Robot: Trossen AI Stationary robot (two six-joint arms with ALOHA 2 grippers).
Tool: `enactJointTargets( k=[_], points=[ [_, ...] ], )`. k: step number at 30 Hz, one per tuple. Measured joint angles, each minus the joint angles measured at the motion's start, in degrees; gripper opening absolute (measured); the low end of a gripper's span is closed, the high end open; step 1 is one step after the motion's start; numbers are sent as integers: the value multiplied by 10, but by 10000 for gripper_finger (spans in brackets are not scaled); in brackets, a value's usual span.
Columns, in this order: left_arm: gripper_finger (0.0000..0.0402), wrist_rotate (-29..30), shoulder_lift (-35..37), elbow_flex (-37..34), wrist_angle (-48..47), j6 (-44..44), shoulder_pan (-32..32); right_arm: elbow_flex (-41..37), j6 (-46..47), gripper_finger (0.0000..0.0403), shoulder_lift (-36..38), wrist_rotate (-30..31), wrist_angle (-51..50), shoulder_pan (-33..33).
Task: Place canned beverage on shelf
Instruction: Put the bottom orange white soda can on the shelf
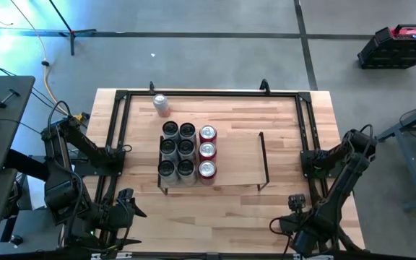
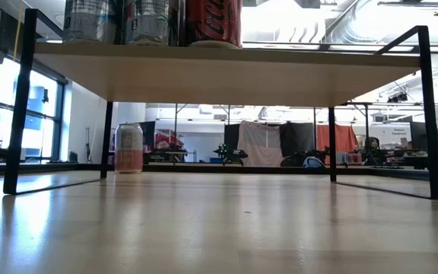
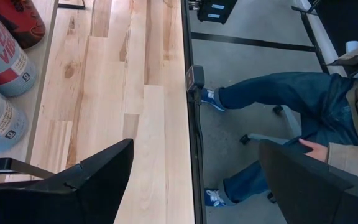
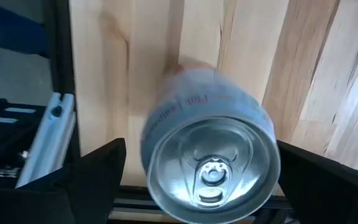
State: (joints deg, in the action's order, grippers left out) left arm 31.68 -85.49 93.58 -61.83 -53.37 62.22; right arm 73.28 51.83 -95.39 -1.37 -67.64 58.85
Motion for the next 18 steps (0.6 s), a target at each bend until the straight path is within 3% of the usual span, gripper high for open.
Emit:
enactJointTargets(
  k=[5,14,18],
  points=[
    [335,0,0,0,0,0,0,-12,-8,366,0,-1,1,0],
    [335,0,0,0,0,0,0,-11,-8,300,0,0,12,-14],
    [335,0,0,0,0,0,0,-10,37,290,0,-19,24,-34]
  ],
)
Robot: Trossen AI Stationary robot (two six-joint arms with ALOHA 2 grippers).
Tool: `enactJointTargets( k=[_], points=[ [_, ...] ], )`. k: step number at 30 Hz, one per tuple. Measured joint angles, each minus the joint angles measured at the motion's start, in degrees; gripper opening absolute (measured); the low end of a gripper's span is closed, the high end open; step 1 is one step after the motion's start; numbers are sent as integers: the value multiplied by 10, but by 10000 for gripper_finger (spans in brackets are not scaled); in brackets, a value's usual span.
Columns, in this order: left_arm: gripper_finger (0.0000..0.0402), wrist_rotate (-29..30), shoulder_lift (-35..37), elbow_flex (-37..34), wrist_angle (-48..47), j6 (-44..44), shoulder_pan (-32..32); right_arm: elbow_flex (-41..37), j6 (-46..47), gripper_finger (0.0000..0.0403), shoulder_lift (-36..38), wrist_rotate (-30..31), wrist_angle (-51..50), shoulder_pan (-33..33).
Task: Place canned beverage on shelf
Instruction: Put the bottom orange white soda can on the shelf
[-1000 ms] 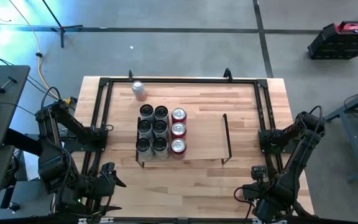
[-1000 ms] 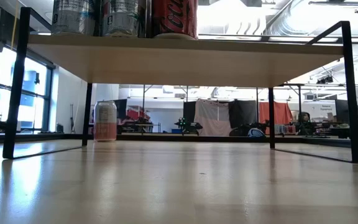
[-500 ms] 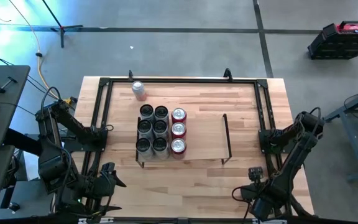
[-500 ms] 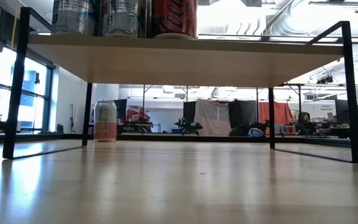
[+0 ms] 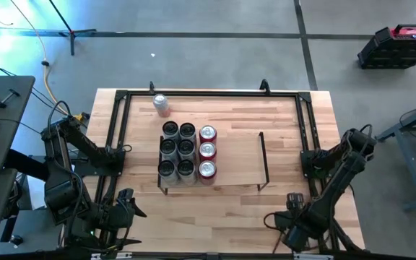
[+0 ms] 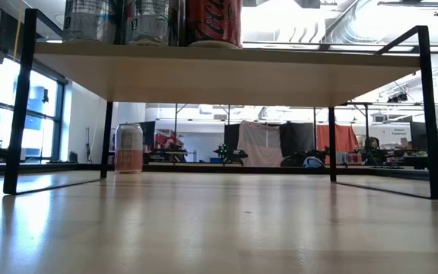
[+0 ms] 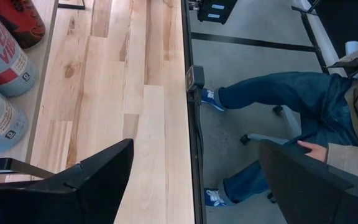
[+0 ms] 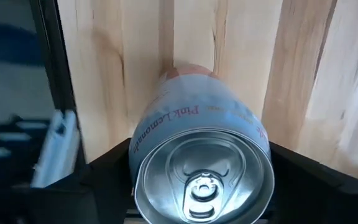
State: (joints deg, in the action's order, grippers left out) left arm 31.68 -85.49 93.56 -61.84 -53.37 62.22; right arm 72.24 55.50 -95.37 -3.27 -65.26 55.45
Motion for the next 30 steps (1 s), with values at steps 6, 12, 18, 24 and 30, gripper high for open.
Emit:
enactJointTargets(
  k=[6,12,18,24,30],
  points=[
    [335,0,0,0,0,0,0,0,169,287,0,-65,6,-57],
    [335,0,0,0,0,0,0,0,306,286,0,-73,14,-93],
    [335,0,0,0,0,0,0,0,448,285,0,-12,20,-94],
    [335,0,0,0,0,0,0,1,556,290,0,60,28,-80],
    [335,0,0,0,0,0,0,1,602,309,0,66,32,-77]
  ],
)
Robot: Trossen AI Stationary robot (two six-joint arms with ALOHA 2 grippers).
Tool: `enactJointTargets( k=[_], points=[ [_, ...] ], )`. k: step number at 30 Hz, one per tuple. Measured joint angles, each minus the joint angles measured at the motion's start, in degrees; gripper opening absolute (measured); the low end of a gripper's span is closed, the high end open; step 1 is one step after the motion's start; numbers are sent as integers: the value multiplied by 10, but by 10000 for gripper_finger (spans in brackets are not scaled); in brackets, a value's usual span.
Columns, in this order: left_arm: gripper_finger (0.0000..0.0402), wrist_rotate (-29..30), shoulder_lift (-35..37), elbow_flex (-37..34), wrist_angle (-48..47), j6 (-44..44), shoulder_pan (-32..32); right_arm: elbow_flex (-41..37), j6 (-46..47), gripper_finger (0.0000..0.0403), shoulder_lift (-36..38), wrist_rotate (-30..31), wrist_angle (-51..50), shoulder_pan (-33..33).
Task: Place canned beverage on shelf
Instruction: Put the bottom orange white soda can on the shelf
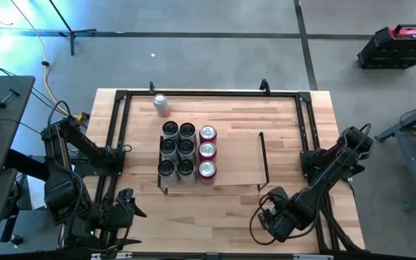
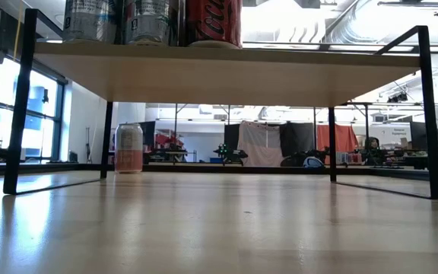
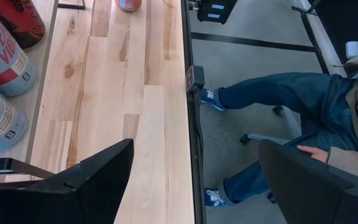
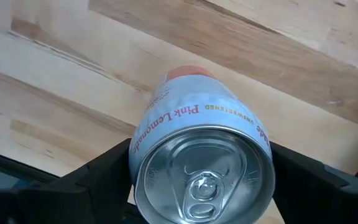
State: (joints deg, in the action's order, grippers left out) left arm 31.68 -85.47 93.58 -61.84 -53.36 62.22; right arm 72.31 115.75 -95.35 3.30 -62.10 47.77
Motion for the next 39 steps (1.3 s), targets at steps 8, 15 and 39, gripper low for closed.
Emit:
enactJointTargets(
  k=[8,15,39],
  points=[
    [335,0,0,0,0,0,0,0,-26,315,0,1,7,-3],
    [335,0,0,0,0,0,0,0,-35,316,0,15,31,-3],
    [335,0,0,0,0,0,0,-1,-25,317,-1,25,1,-9]
  ],
)
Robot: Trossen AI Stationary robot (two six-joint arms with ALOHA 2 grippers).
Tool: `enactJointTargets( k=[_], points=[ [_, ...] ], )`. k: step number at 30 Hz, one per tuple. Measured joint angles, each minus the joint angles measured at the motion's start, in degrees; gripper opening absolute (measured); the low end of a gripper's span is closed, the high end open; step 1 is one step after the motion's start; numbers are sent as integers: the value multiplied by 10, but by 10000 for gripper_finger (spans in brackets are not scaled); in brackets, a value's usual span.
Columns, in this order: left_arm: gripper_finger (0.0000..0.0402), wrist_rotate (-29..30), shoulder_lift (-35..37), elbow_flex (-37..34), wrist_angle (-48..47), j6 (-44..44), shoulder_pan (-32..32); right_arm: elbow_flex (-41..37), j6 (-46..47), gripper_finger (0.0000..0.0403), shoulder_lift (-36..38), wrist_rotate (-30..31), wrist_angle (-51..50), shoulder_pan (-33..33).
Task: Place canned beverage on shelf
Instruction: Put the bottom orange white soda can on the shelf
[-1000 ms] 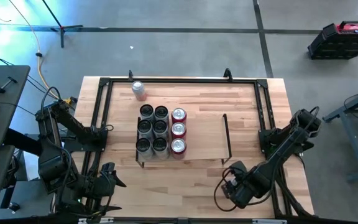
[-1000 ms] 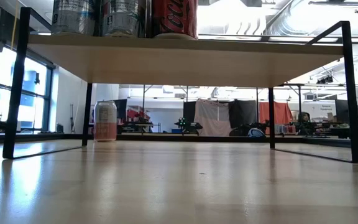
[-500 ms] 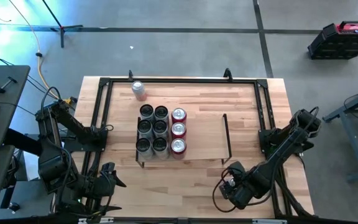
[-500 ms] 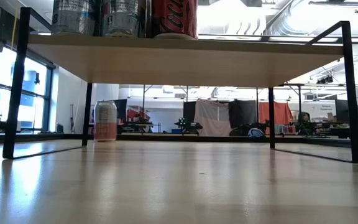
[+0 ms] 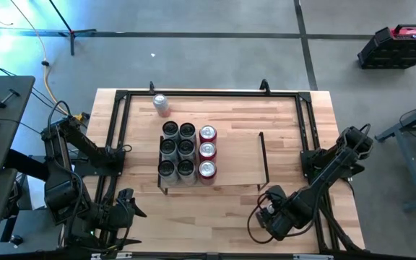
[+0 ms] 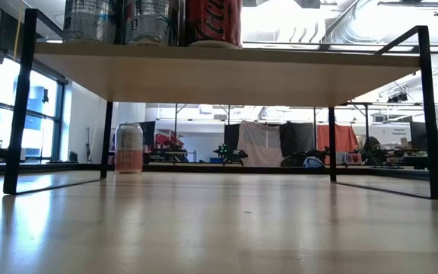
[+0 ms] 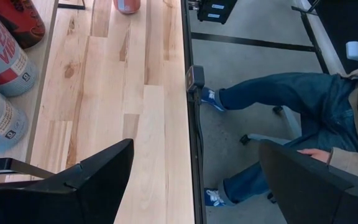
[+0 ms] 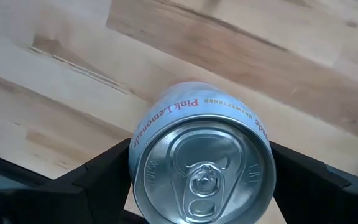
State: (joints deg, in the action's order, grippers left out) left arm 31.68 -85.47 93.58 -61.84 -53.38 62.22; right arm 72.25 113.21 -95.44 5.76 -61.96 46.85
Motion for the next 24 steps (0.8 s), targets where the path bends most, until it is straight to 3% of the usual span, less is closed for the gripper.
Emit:
enactJointTargets(
  k=[10,19,24],
  points=[
    [335,0,0,0,0,0,0,0,-11,320,0,0,-1,0],
    [335,0,0,0,0,0,0,0,-4,384,0,0,-3,0],
    [335,0,0,0,0,0,0,0,-17,396,3,2,-11,0]
  ],
)
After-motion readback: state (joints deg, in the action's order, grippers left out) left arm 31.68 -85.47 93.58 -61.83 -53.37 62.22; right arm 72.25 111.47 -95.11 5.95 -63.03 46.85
